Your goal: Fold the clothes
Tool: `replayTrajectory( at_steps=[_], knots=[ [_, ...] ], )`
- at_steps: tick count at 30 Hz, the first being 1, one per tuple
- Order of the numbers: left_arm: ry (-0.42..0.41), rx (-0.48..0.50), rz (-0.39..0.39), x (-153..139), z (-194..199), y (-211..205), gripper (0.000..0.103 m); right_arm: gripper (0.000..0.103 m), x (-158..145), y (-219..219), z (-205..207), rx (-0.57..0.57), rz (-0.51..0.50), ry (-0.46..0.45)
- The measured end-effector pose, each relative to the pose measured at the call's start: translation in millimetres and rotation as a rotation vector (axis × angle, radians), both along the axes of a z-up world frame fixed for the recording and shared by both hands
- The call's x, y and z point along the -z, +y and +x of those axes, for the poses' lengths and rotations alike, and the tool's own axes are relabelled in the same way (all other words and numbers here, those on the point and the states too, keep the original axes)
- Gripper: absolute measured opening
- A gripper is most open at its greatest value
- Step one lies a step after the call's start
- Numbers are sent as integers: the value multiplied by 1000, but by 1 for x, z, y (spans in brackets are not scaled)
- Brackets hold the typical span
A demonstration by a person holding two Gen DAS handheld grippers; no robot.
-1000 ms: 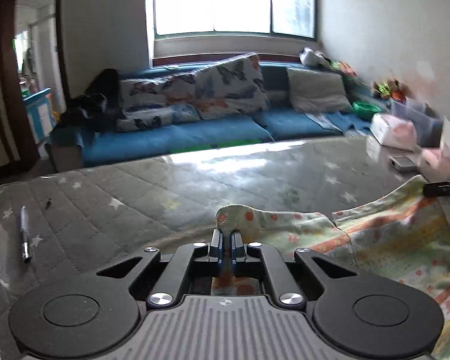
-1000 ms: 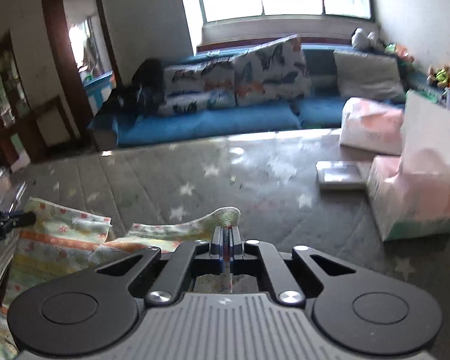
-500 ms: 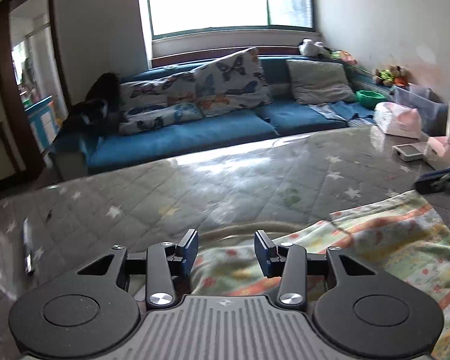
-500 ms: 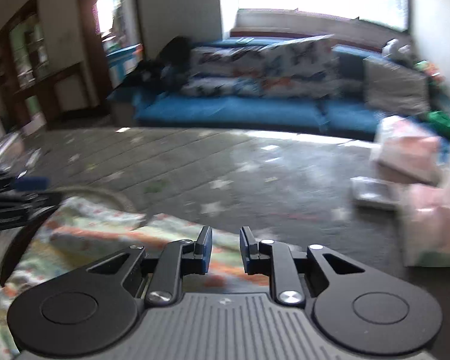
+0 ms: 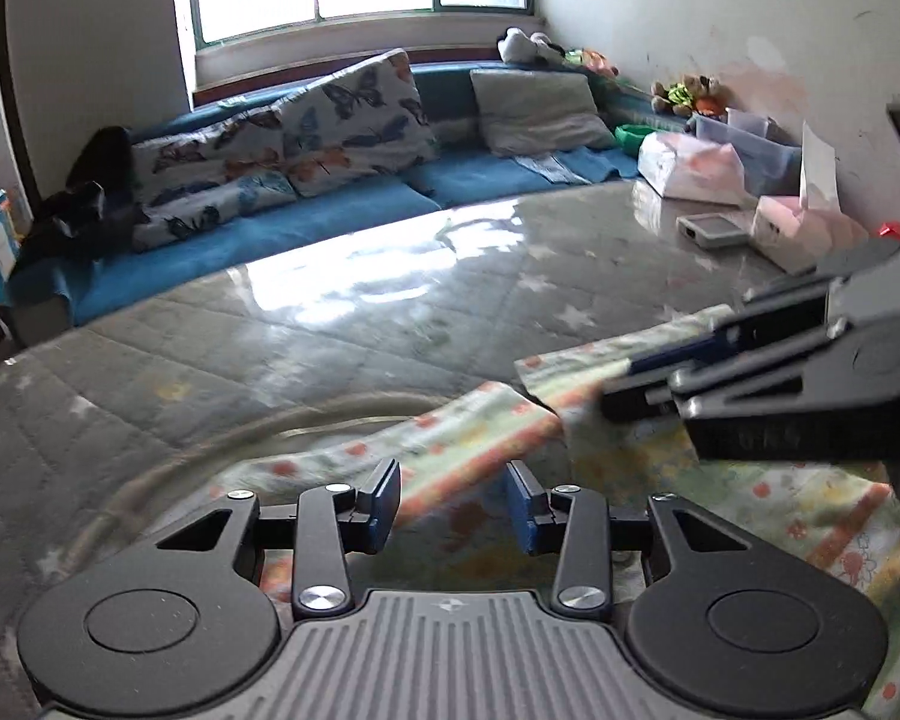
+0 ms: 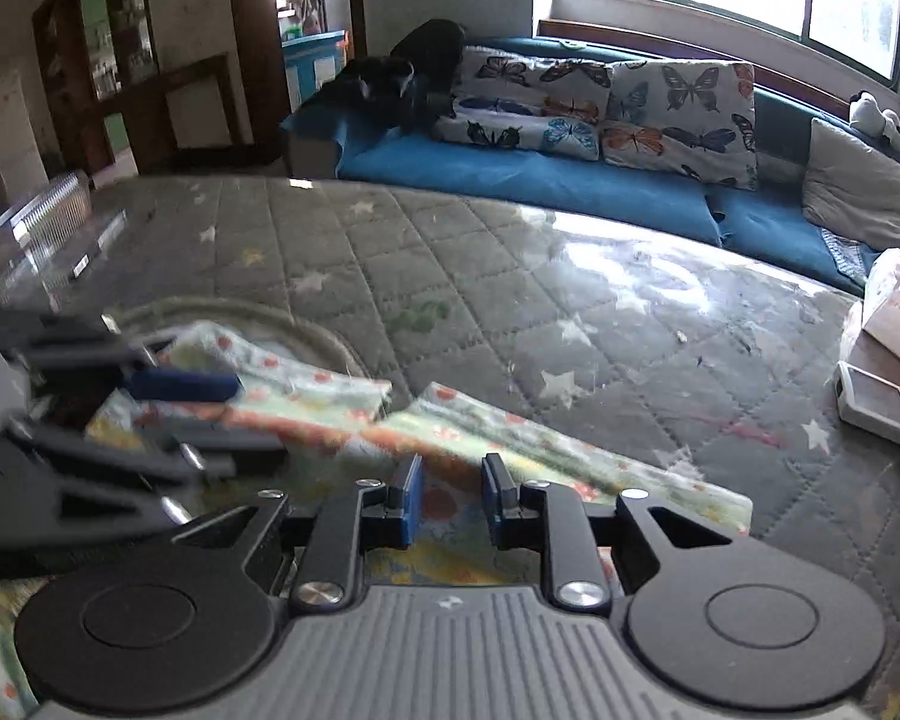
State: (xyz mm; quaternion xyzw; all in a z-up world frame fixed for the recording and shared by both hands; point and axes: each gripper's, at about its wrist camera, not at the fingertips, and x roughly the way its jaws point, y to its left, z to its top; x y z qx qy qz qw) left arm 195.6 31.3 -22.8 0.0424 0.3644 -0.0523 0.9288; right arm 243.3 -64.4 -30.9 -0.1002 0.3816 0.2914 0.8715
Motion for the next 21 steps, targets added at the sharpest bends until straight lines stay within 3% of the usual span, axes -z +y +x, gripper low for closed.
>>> replayTrajectory(
  at_steps=[8, 11, 14, 17, 19, 21],
  knots=[
    [-34, -36, -9, -10, 16, 10, 42, 25, -3, -5, 23, 21, 29, 10],
    [-26, -3, 15, -7, 26, 5, 42, 28, 3, 2, 30, 16, 24, 16],
    [-17, 37, 30, -2, 35, -3, 44, 38, 9, 4, 34, 16, 13, 15],
    [-2, 54, 22, 2, 40, -3, 45, 37, 15, 4, 37, 23, 6, 16],
    [6, 52, 13, 5, 42, -2, 45, 33, 17, 4, 35, 19, -3, -1],
    [11, 50, -3, 7, 44, -1, 45, 12, 17, 4, 34, 18, 8, -4]
  ],
)
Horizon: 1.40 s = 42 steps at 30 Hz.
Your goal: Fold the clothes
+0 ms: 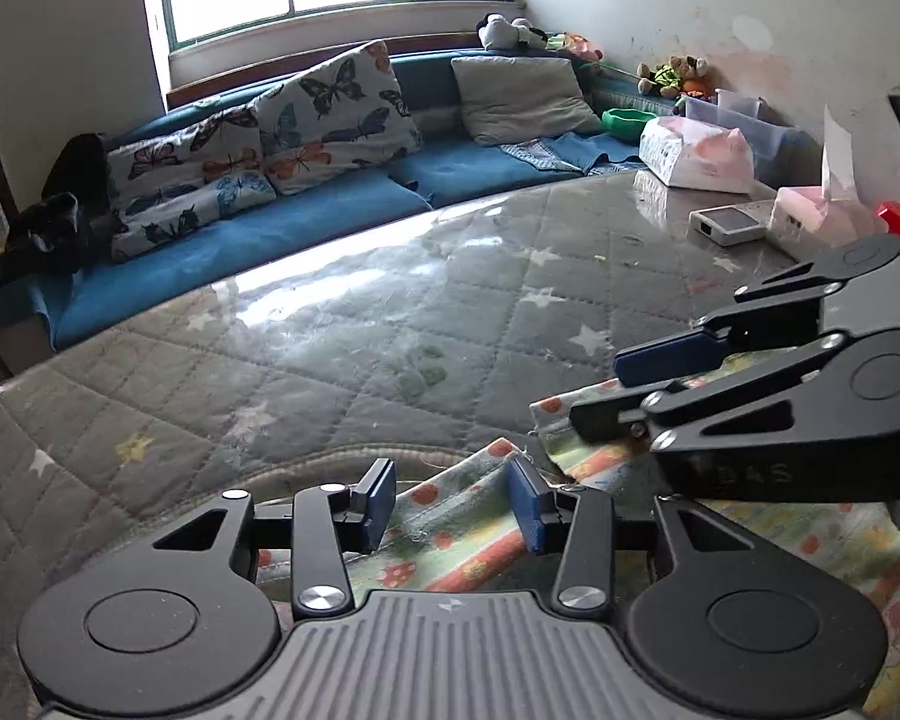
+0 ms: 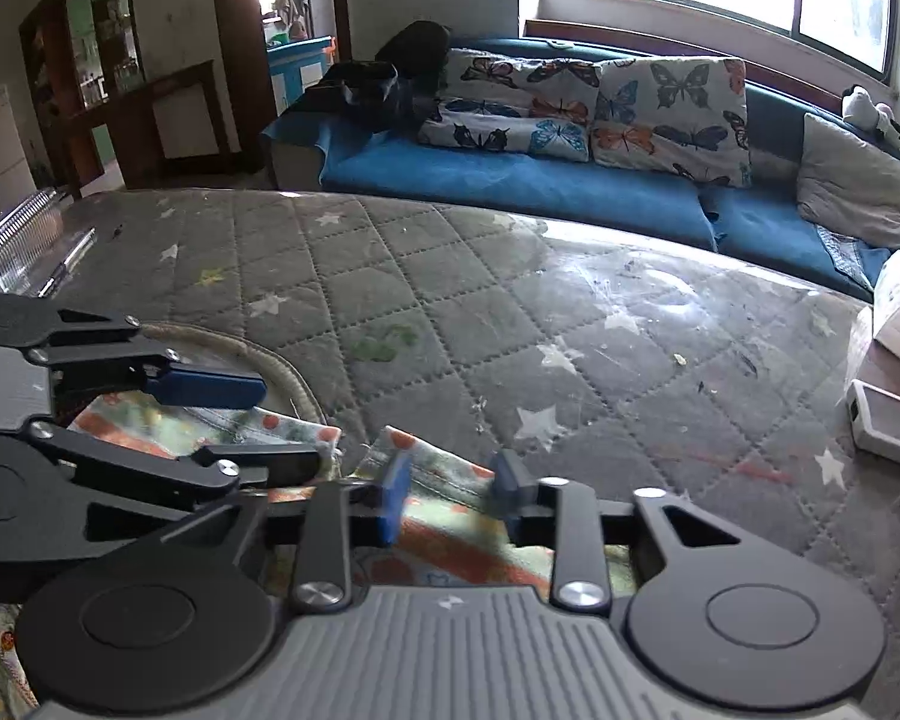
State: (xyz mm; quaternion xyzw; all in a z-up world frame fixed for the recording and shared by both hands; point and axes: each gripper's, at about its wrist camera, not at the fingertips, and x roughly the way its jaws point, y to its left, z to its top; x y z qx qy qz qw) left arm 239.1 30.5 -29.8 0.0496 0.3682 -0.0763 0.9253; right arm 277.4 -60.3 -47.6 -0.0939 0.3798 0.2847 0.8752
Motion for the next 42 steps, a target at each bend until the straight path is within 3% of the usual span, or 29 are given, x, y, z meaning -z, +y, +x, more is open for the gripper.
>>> replayTrajectory(
  at_steps=[1, 2, 4, 6, 13, 16, 18, 20, 24, 26, 31, 34, 36, 37, 42],
  knots=[
    [3, -1, -8, 1, 1, 1, 42, 6, 0, 0, 0, 0, 5, -1],
    [6, -1, -19, 2, 2, 2, 28, 2, 0, -1, -1, 2, 8, -2],
    [10, 5, -43, 1, 2, 2, 11, 1, -1, -2, -3, 2, 16, -8],
    [-8, 2, -37, -1, -1, 0, 2, 0, -6, -4, -9, -3, 22, -25],
    [-99, 16, -80, -27, -32, 6, 0, 0, -32, -16, -27, -13, 29, -83],
    [-112, 54, -46, -32, -45, 2, 0, 8, -29, -11, -21, -22, 17, -61],
    [-112, 44, -21, -31, -43, -1, 0, 23, -21, -6, -13, -17, 22, -33],
    [-96, 35, -31, -28, -35, 2, 4, 32, -14, -2, -8, -9, 28, -11],
    [-78, 46, 2, -17, -19, 4, 17, 36, 1, 1, 0, 2, 24, 0],
    [-66, 53, 10, -11, -14, 4, 39, 36, 4, 1, 0, -2, 22, -4],
    [-29, 53, -4, 2, -5, 5, 40, 35, 8, 7, -4, -12, -14, -31],
    [-13, 47, -21, 5, -2, 5, 37, 18, 7, 10, -6, -22, -14, -30],
    [-7, 57, -33, 5, -2, 6, 22, 9, 7, 11, -8, -20, -13, -36],
    [-7, 63, -36, 5, -3, 5, 10, 8, 7, 11, -9, -18, -12, -40],
    [-43, 43, -58, -6, -10, 3, 0, 5, -3, 3, -19, -7, 36, -69]
  ],
)
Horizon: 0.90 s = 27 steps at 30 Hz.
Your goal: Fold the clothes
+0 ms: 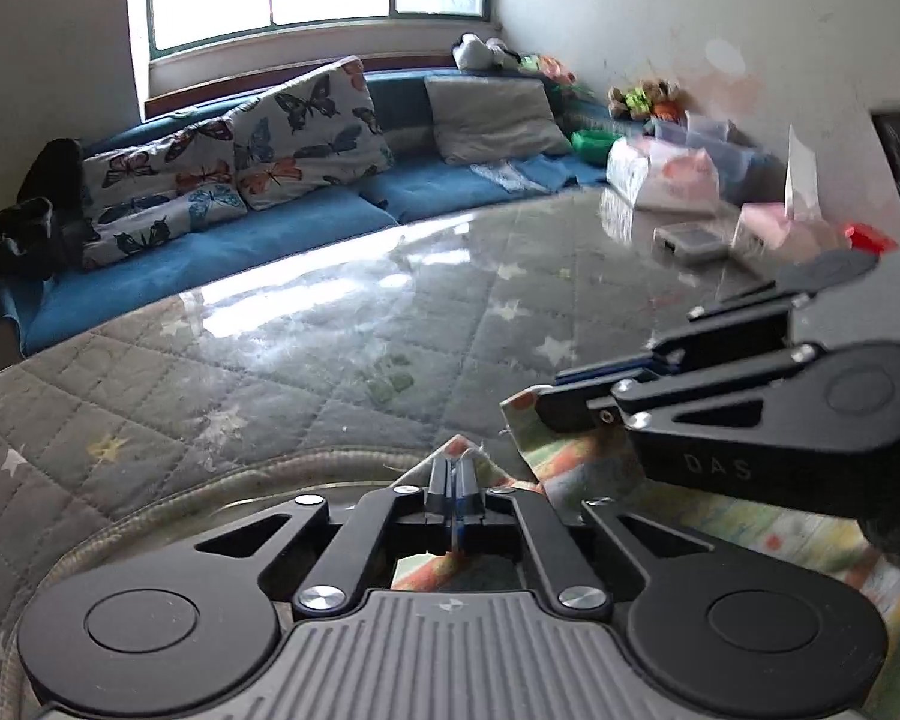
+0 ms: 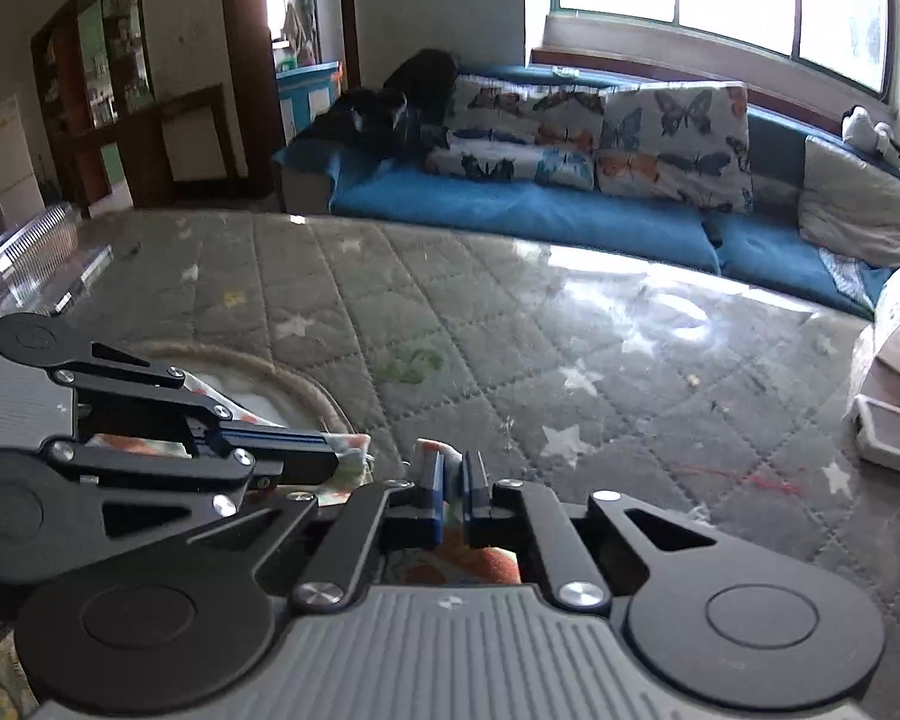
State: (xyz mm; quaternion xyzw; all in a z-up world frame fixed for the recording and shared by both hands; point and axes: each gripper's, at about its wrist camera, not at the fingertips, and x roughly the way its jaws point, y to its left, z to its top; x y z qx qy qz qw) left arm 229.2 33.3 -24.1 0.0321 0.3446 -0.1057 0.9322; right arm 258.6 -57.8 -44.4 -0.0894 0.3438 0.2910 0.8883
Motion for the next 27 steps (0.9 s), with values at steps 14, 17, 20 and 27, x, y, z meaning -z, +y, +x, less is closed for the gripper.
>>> replayTrajectory(
  at_steps=[14, 17, 20, 27],
  knots=[
    [-86, 73, 81, -35, -69, -1, 3, 5, -40, -51, -106, -149, 5, -15],
    [-88, 38, 105, -32, -55, 1, 6, 5, -34, -58, -114, -166, -19, 42],
    [-74, 18, 117, -25, -36, 5, 17, 6, -38, -69, -116, -153, -6, 65],
    [-23, 35, 125, 3, -6, 9, 45, 9, -53, -71, -74, -90, 22, 1]
  ],
)
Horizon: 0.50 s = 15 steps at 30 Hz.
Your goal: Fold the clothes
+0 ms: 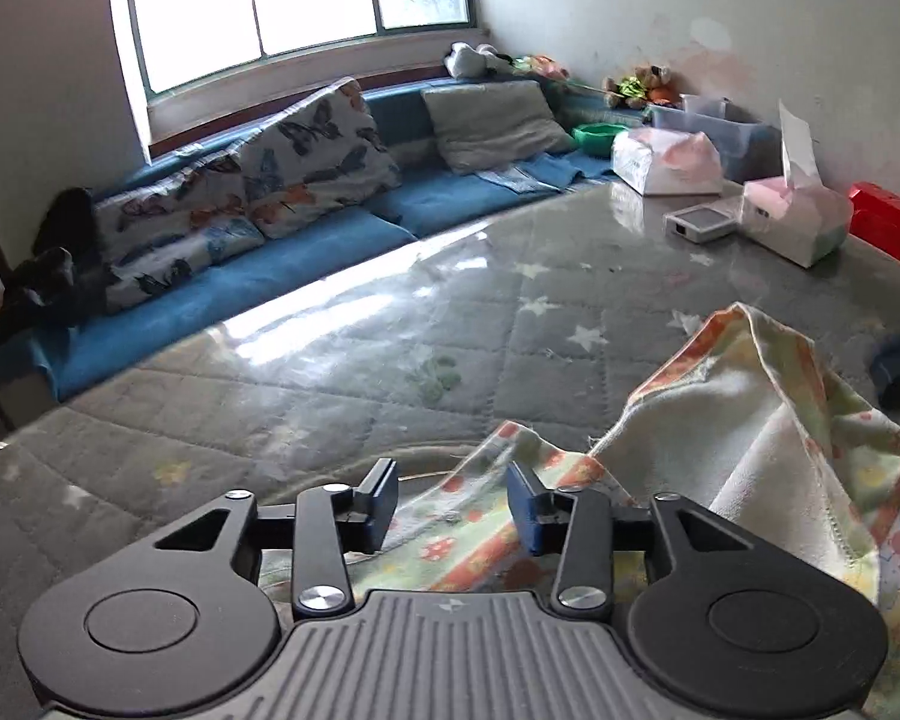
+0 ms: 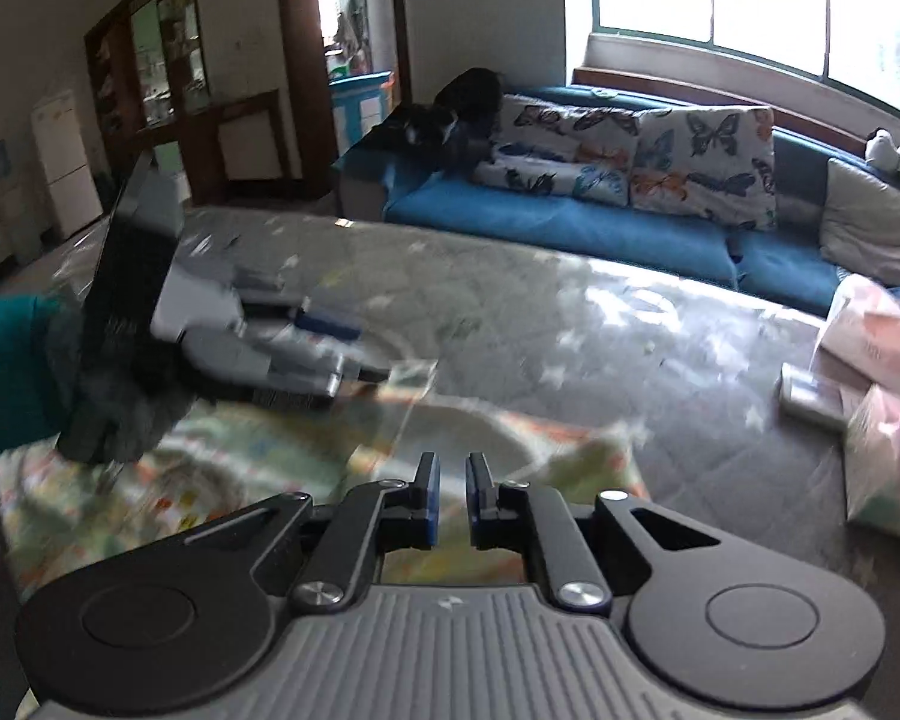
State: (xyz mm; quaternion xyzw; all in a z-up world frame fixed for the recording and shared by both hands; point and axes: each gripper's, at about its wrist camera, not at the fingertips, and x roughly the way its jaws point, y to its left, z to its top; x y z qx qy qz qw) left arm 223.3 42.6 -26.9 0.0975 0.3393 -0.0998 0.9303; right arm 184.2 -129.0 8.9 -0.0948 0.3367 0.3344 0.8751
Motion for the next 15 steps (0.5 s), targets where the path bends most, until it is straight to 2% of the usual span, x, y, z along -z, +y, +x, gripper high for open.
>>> replayTrajectory(
  at_steps=[7, 9, 11, 14, 15],
  knots=[
    [44, 4, -54, 12, 11, 5, 45, 11, 12, 20, 35, 4, 3, 15],
    [40, 12, -74, 13, 11, 6, 35, 11, 16, 24, 40, 4, 7, 23],
    [30, 30, -66, 13, 8, 1, 15, 13, 21, 30, 44, 7, 3, 26],
    [22, 40, -51, 11, 3, -4, 4, 13, 24, 33, 51, 16, 5, 37],
    [24, 34, -61, 10, 2, -2, 4, 15, 25, 34, 54, 19, 7, 40]
  ],
)
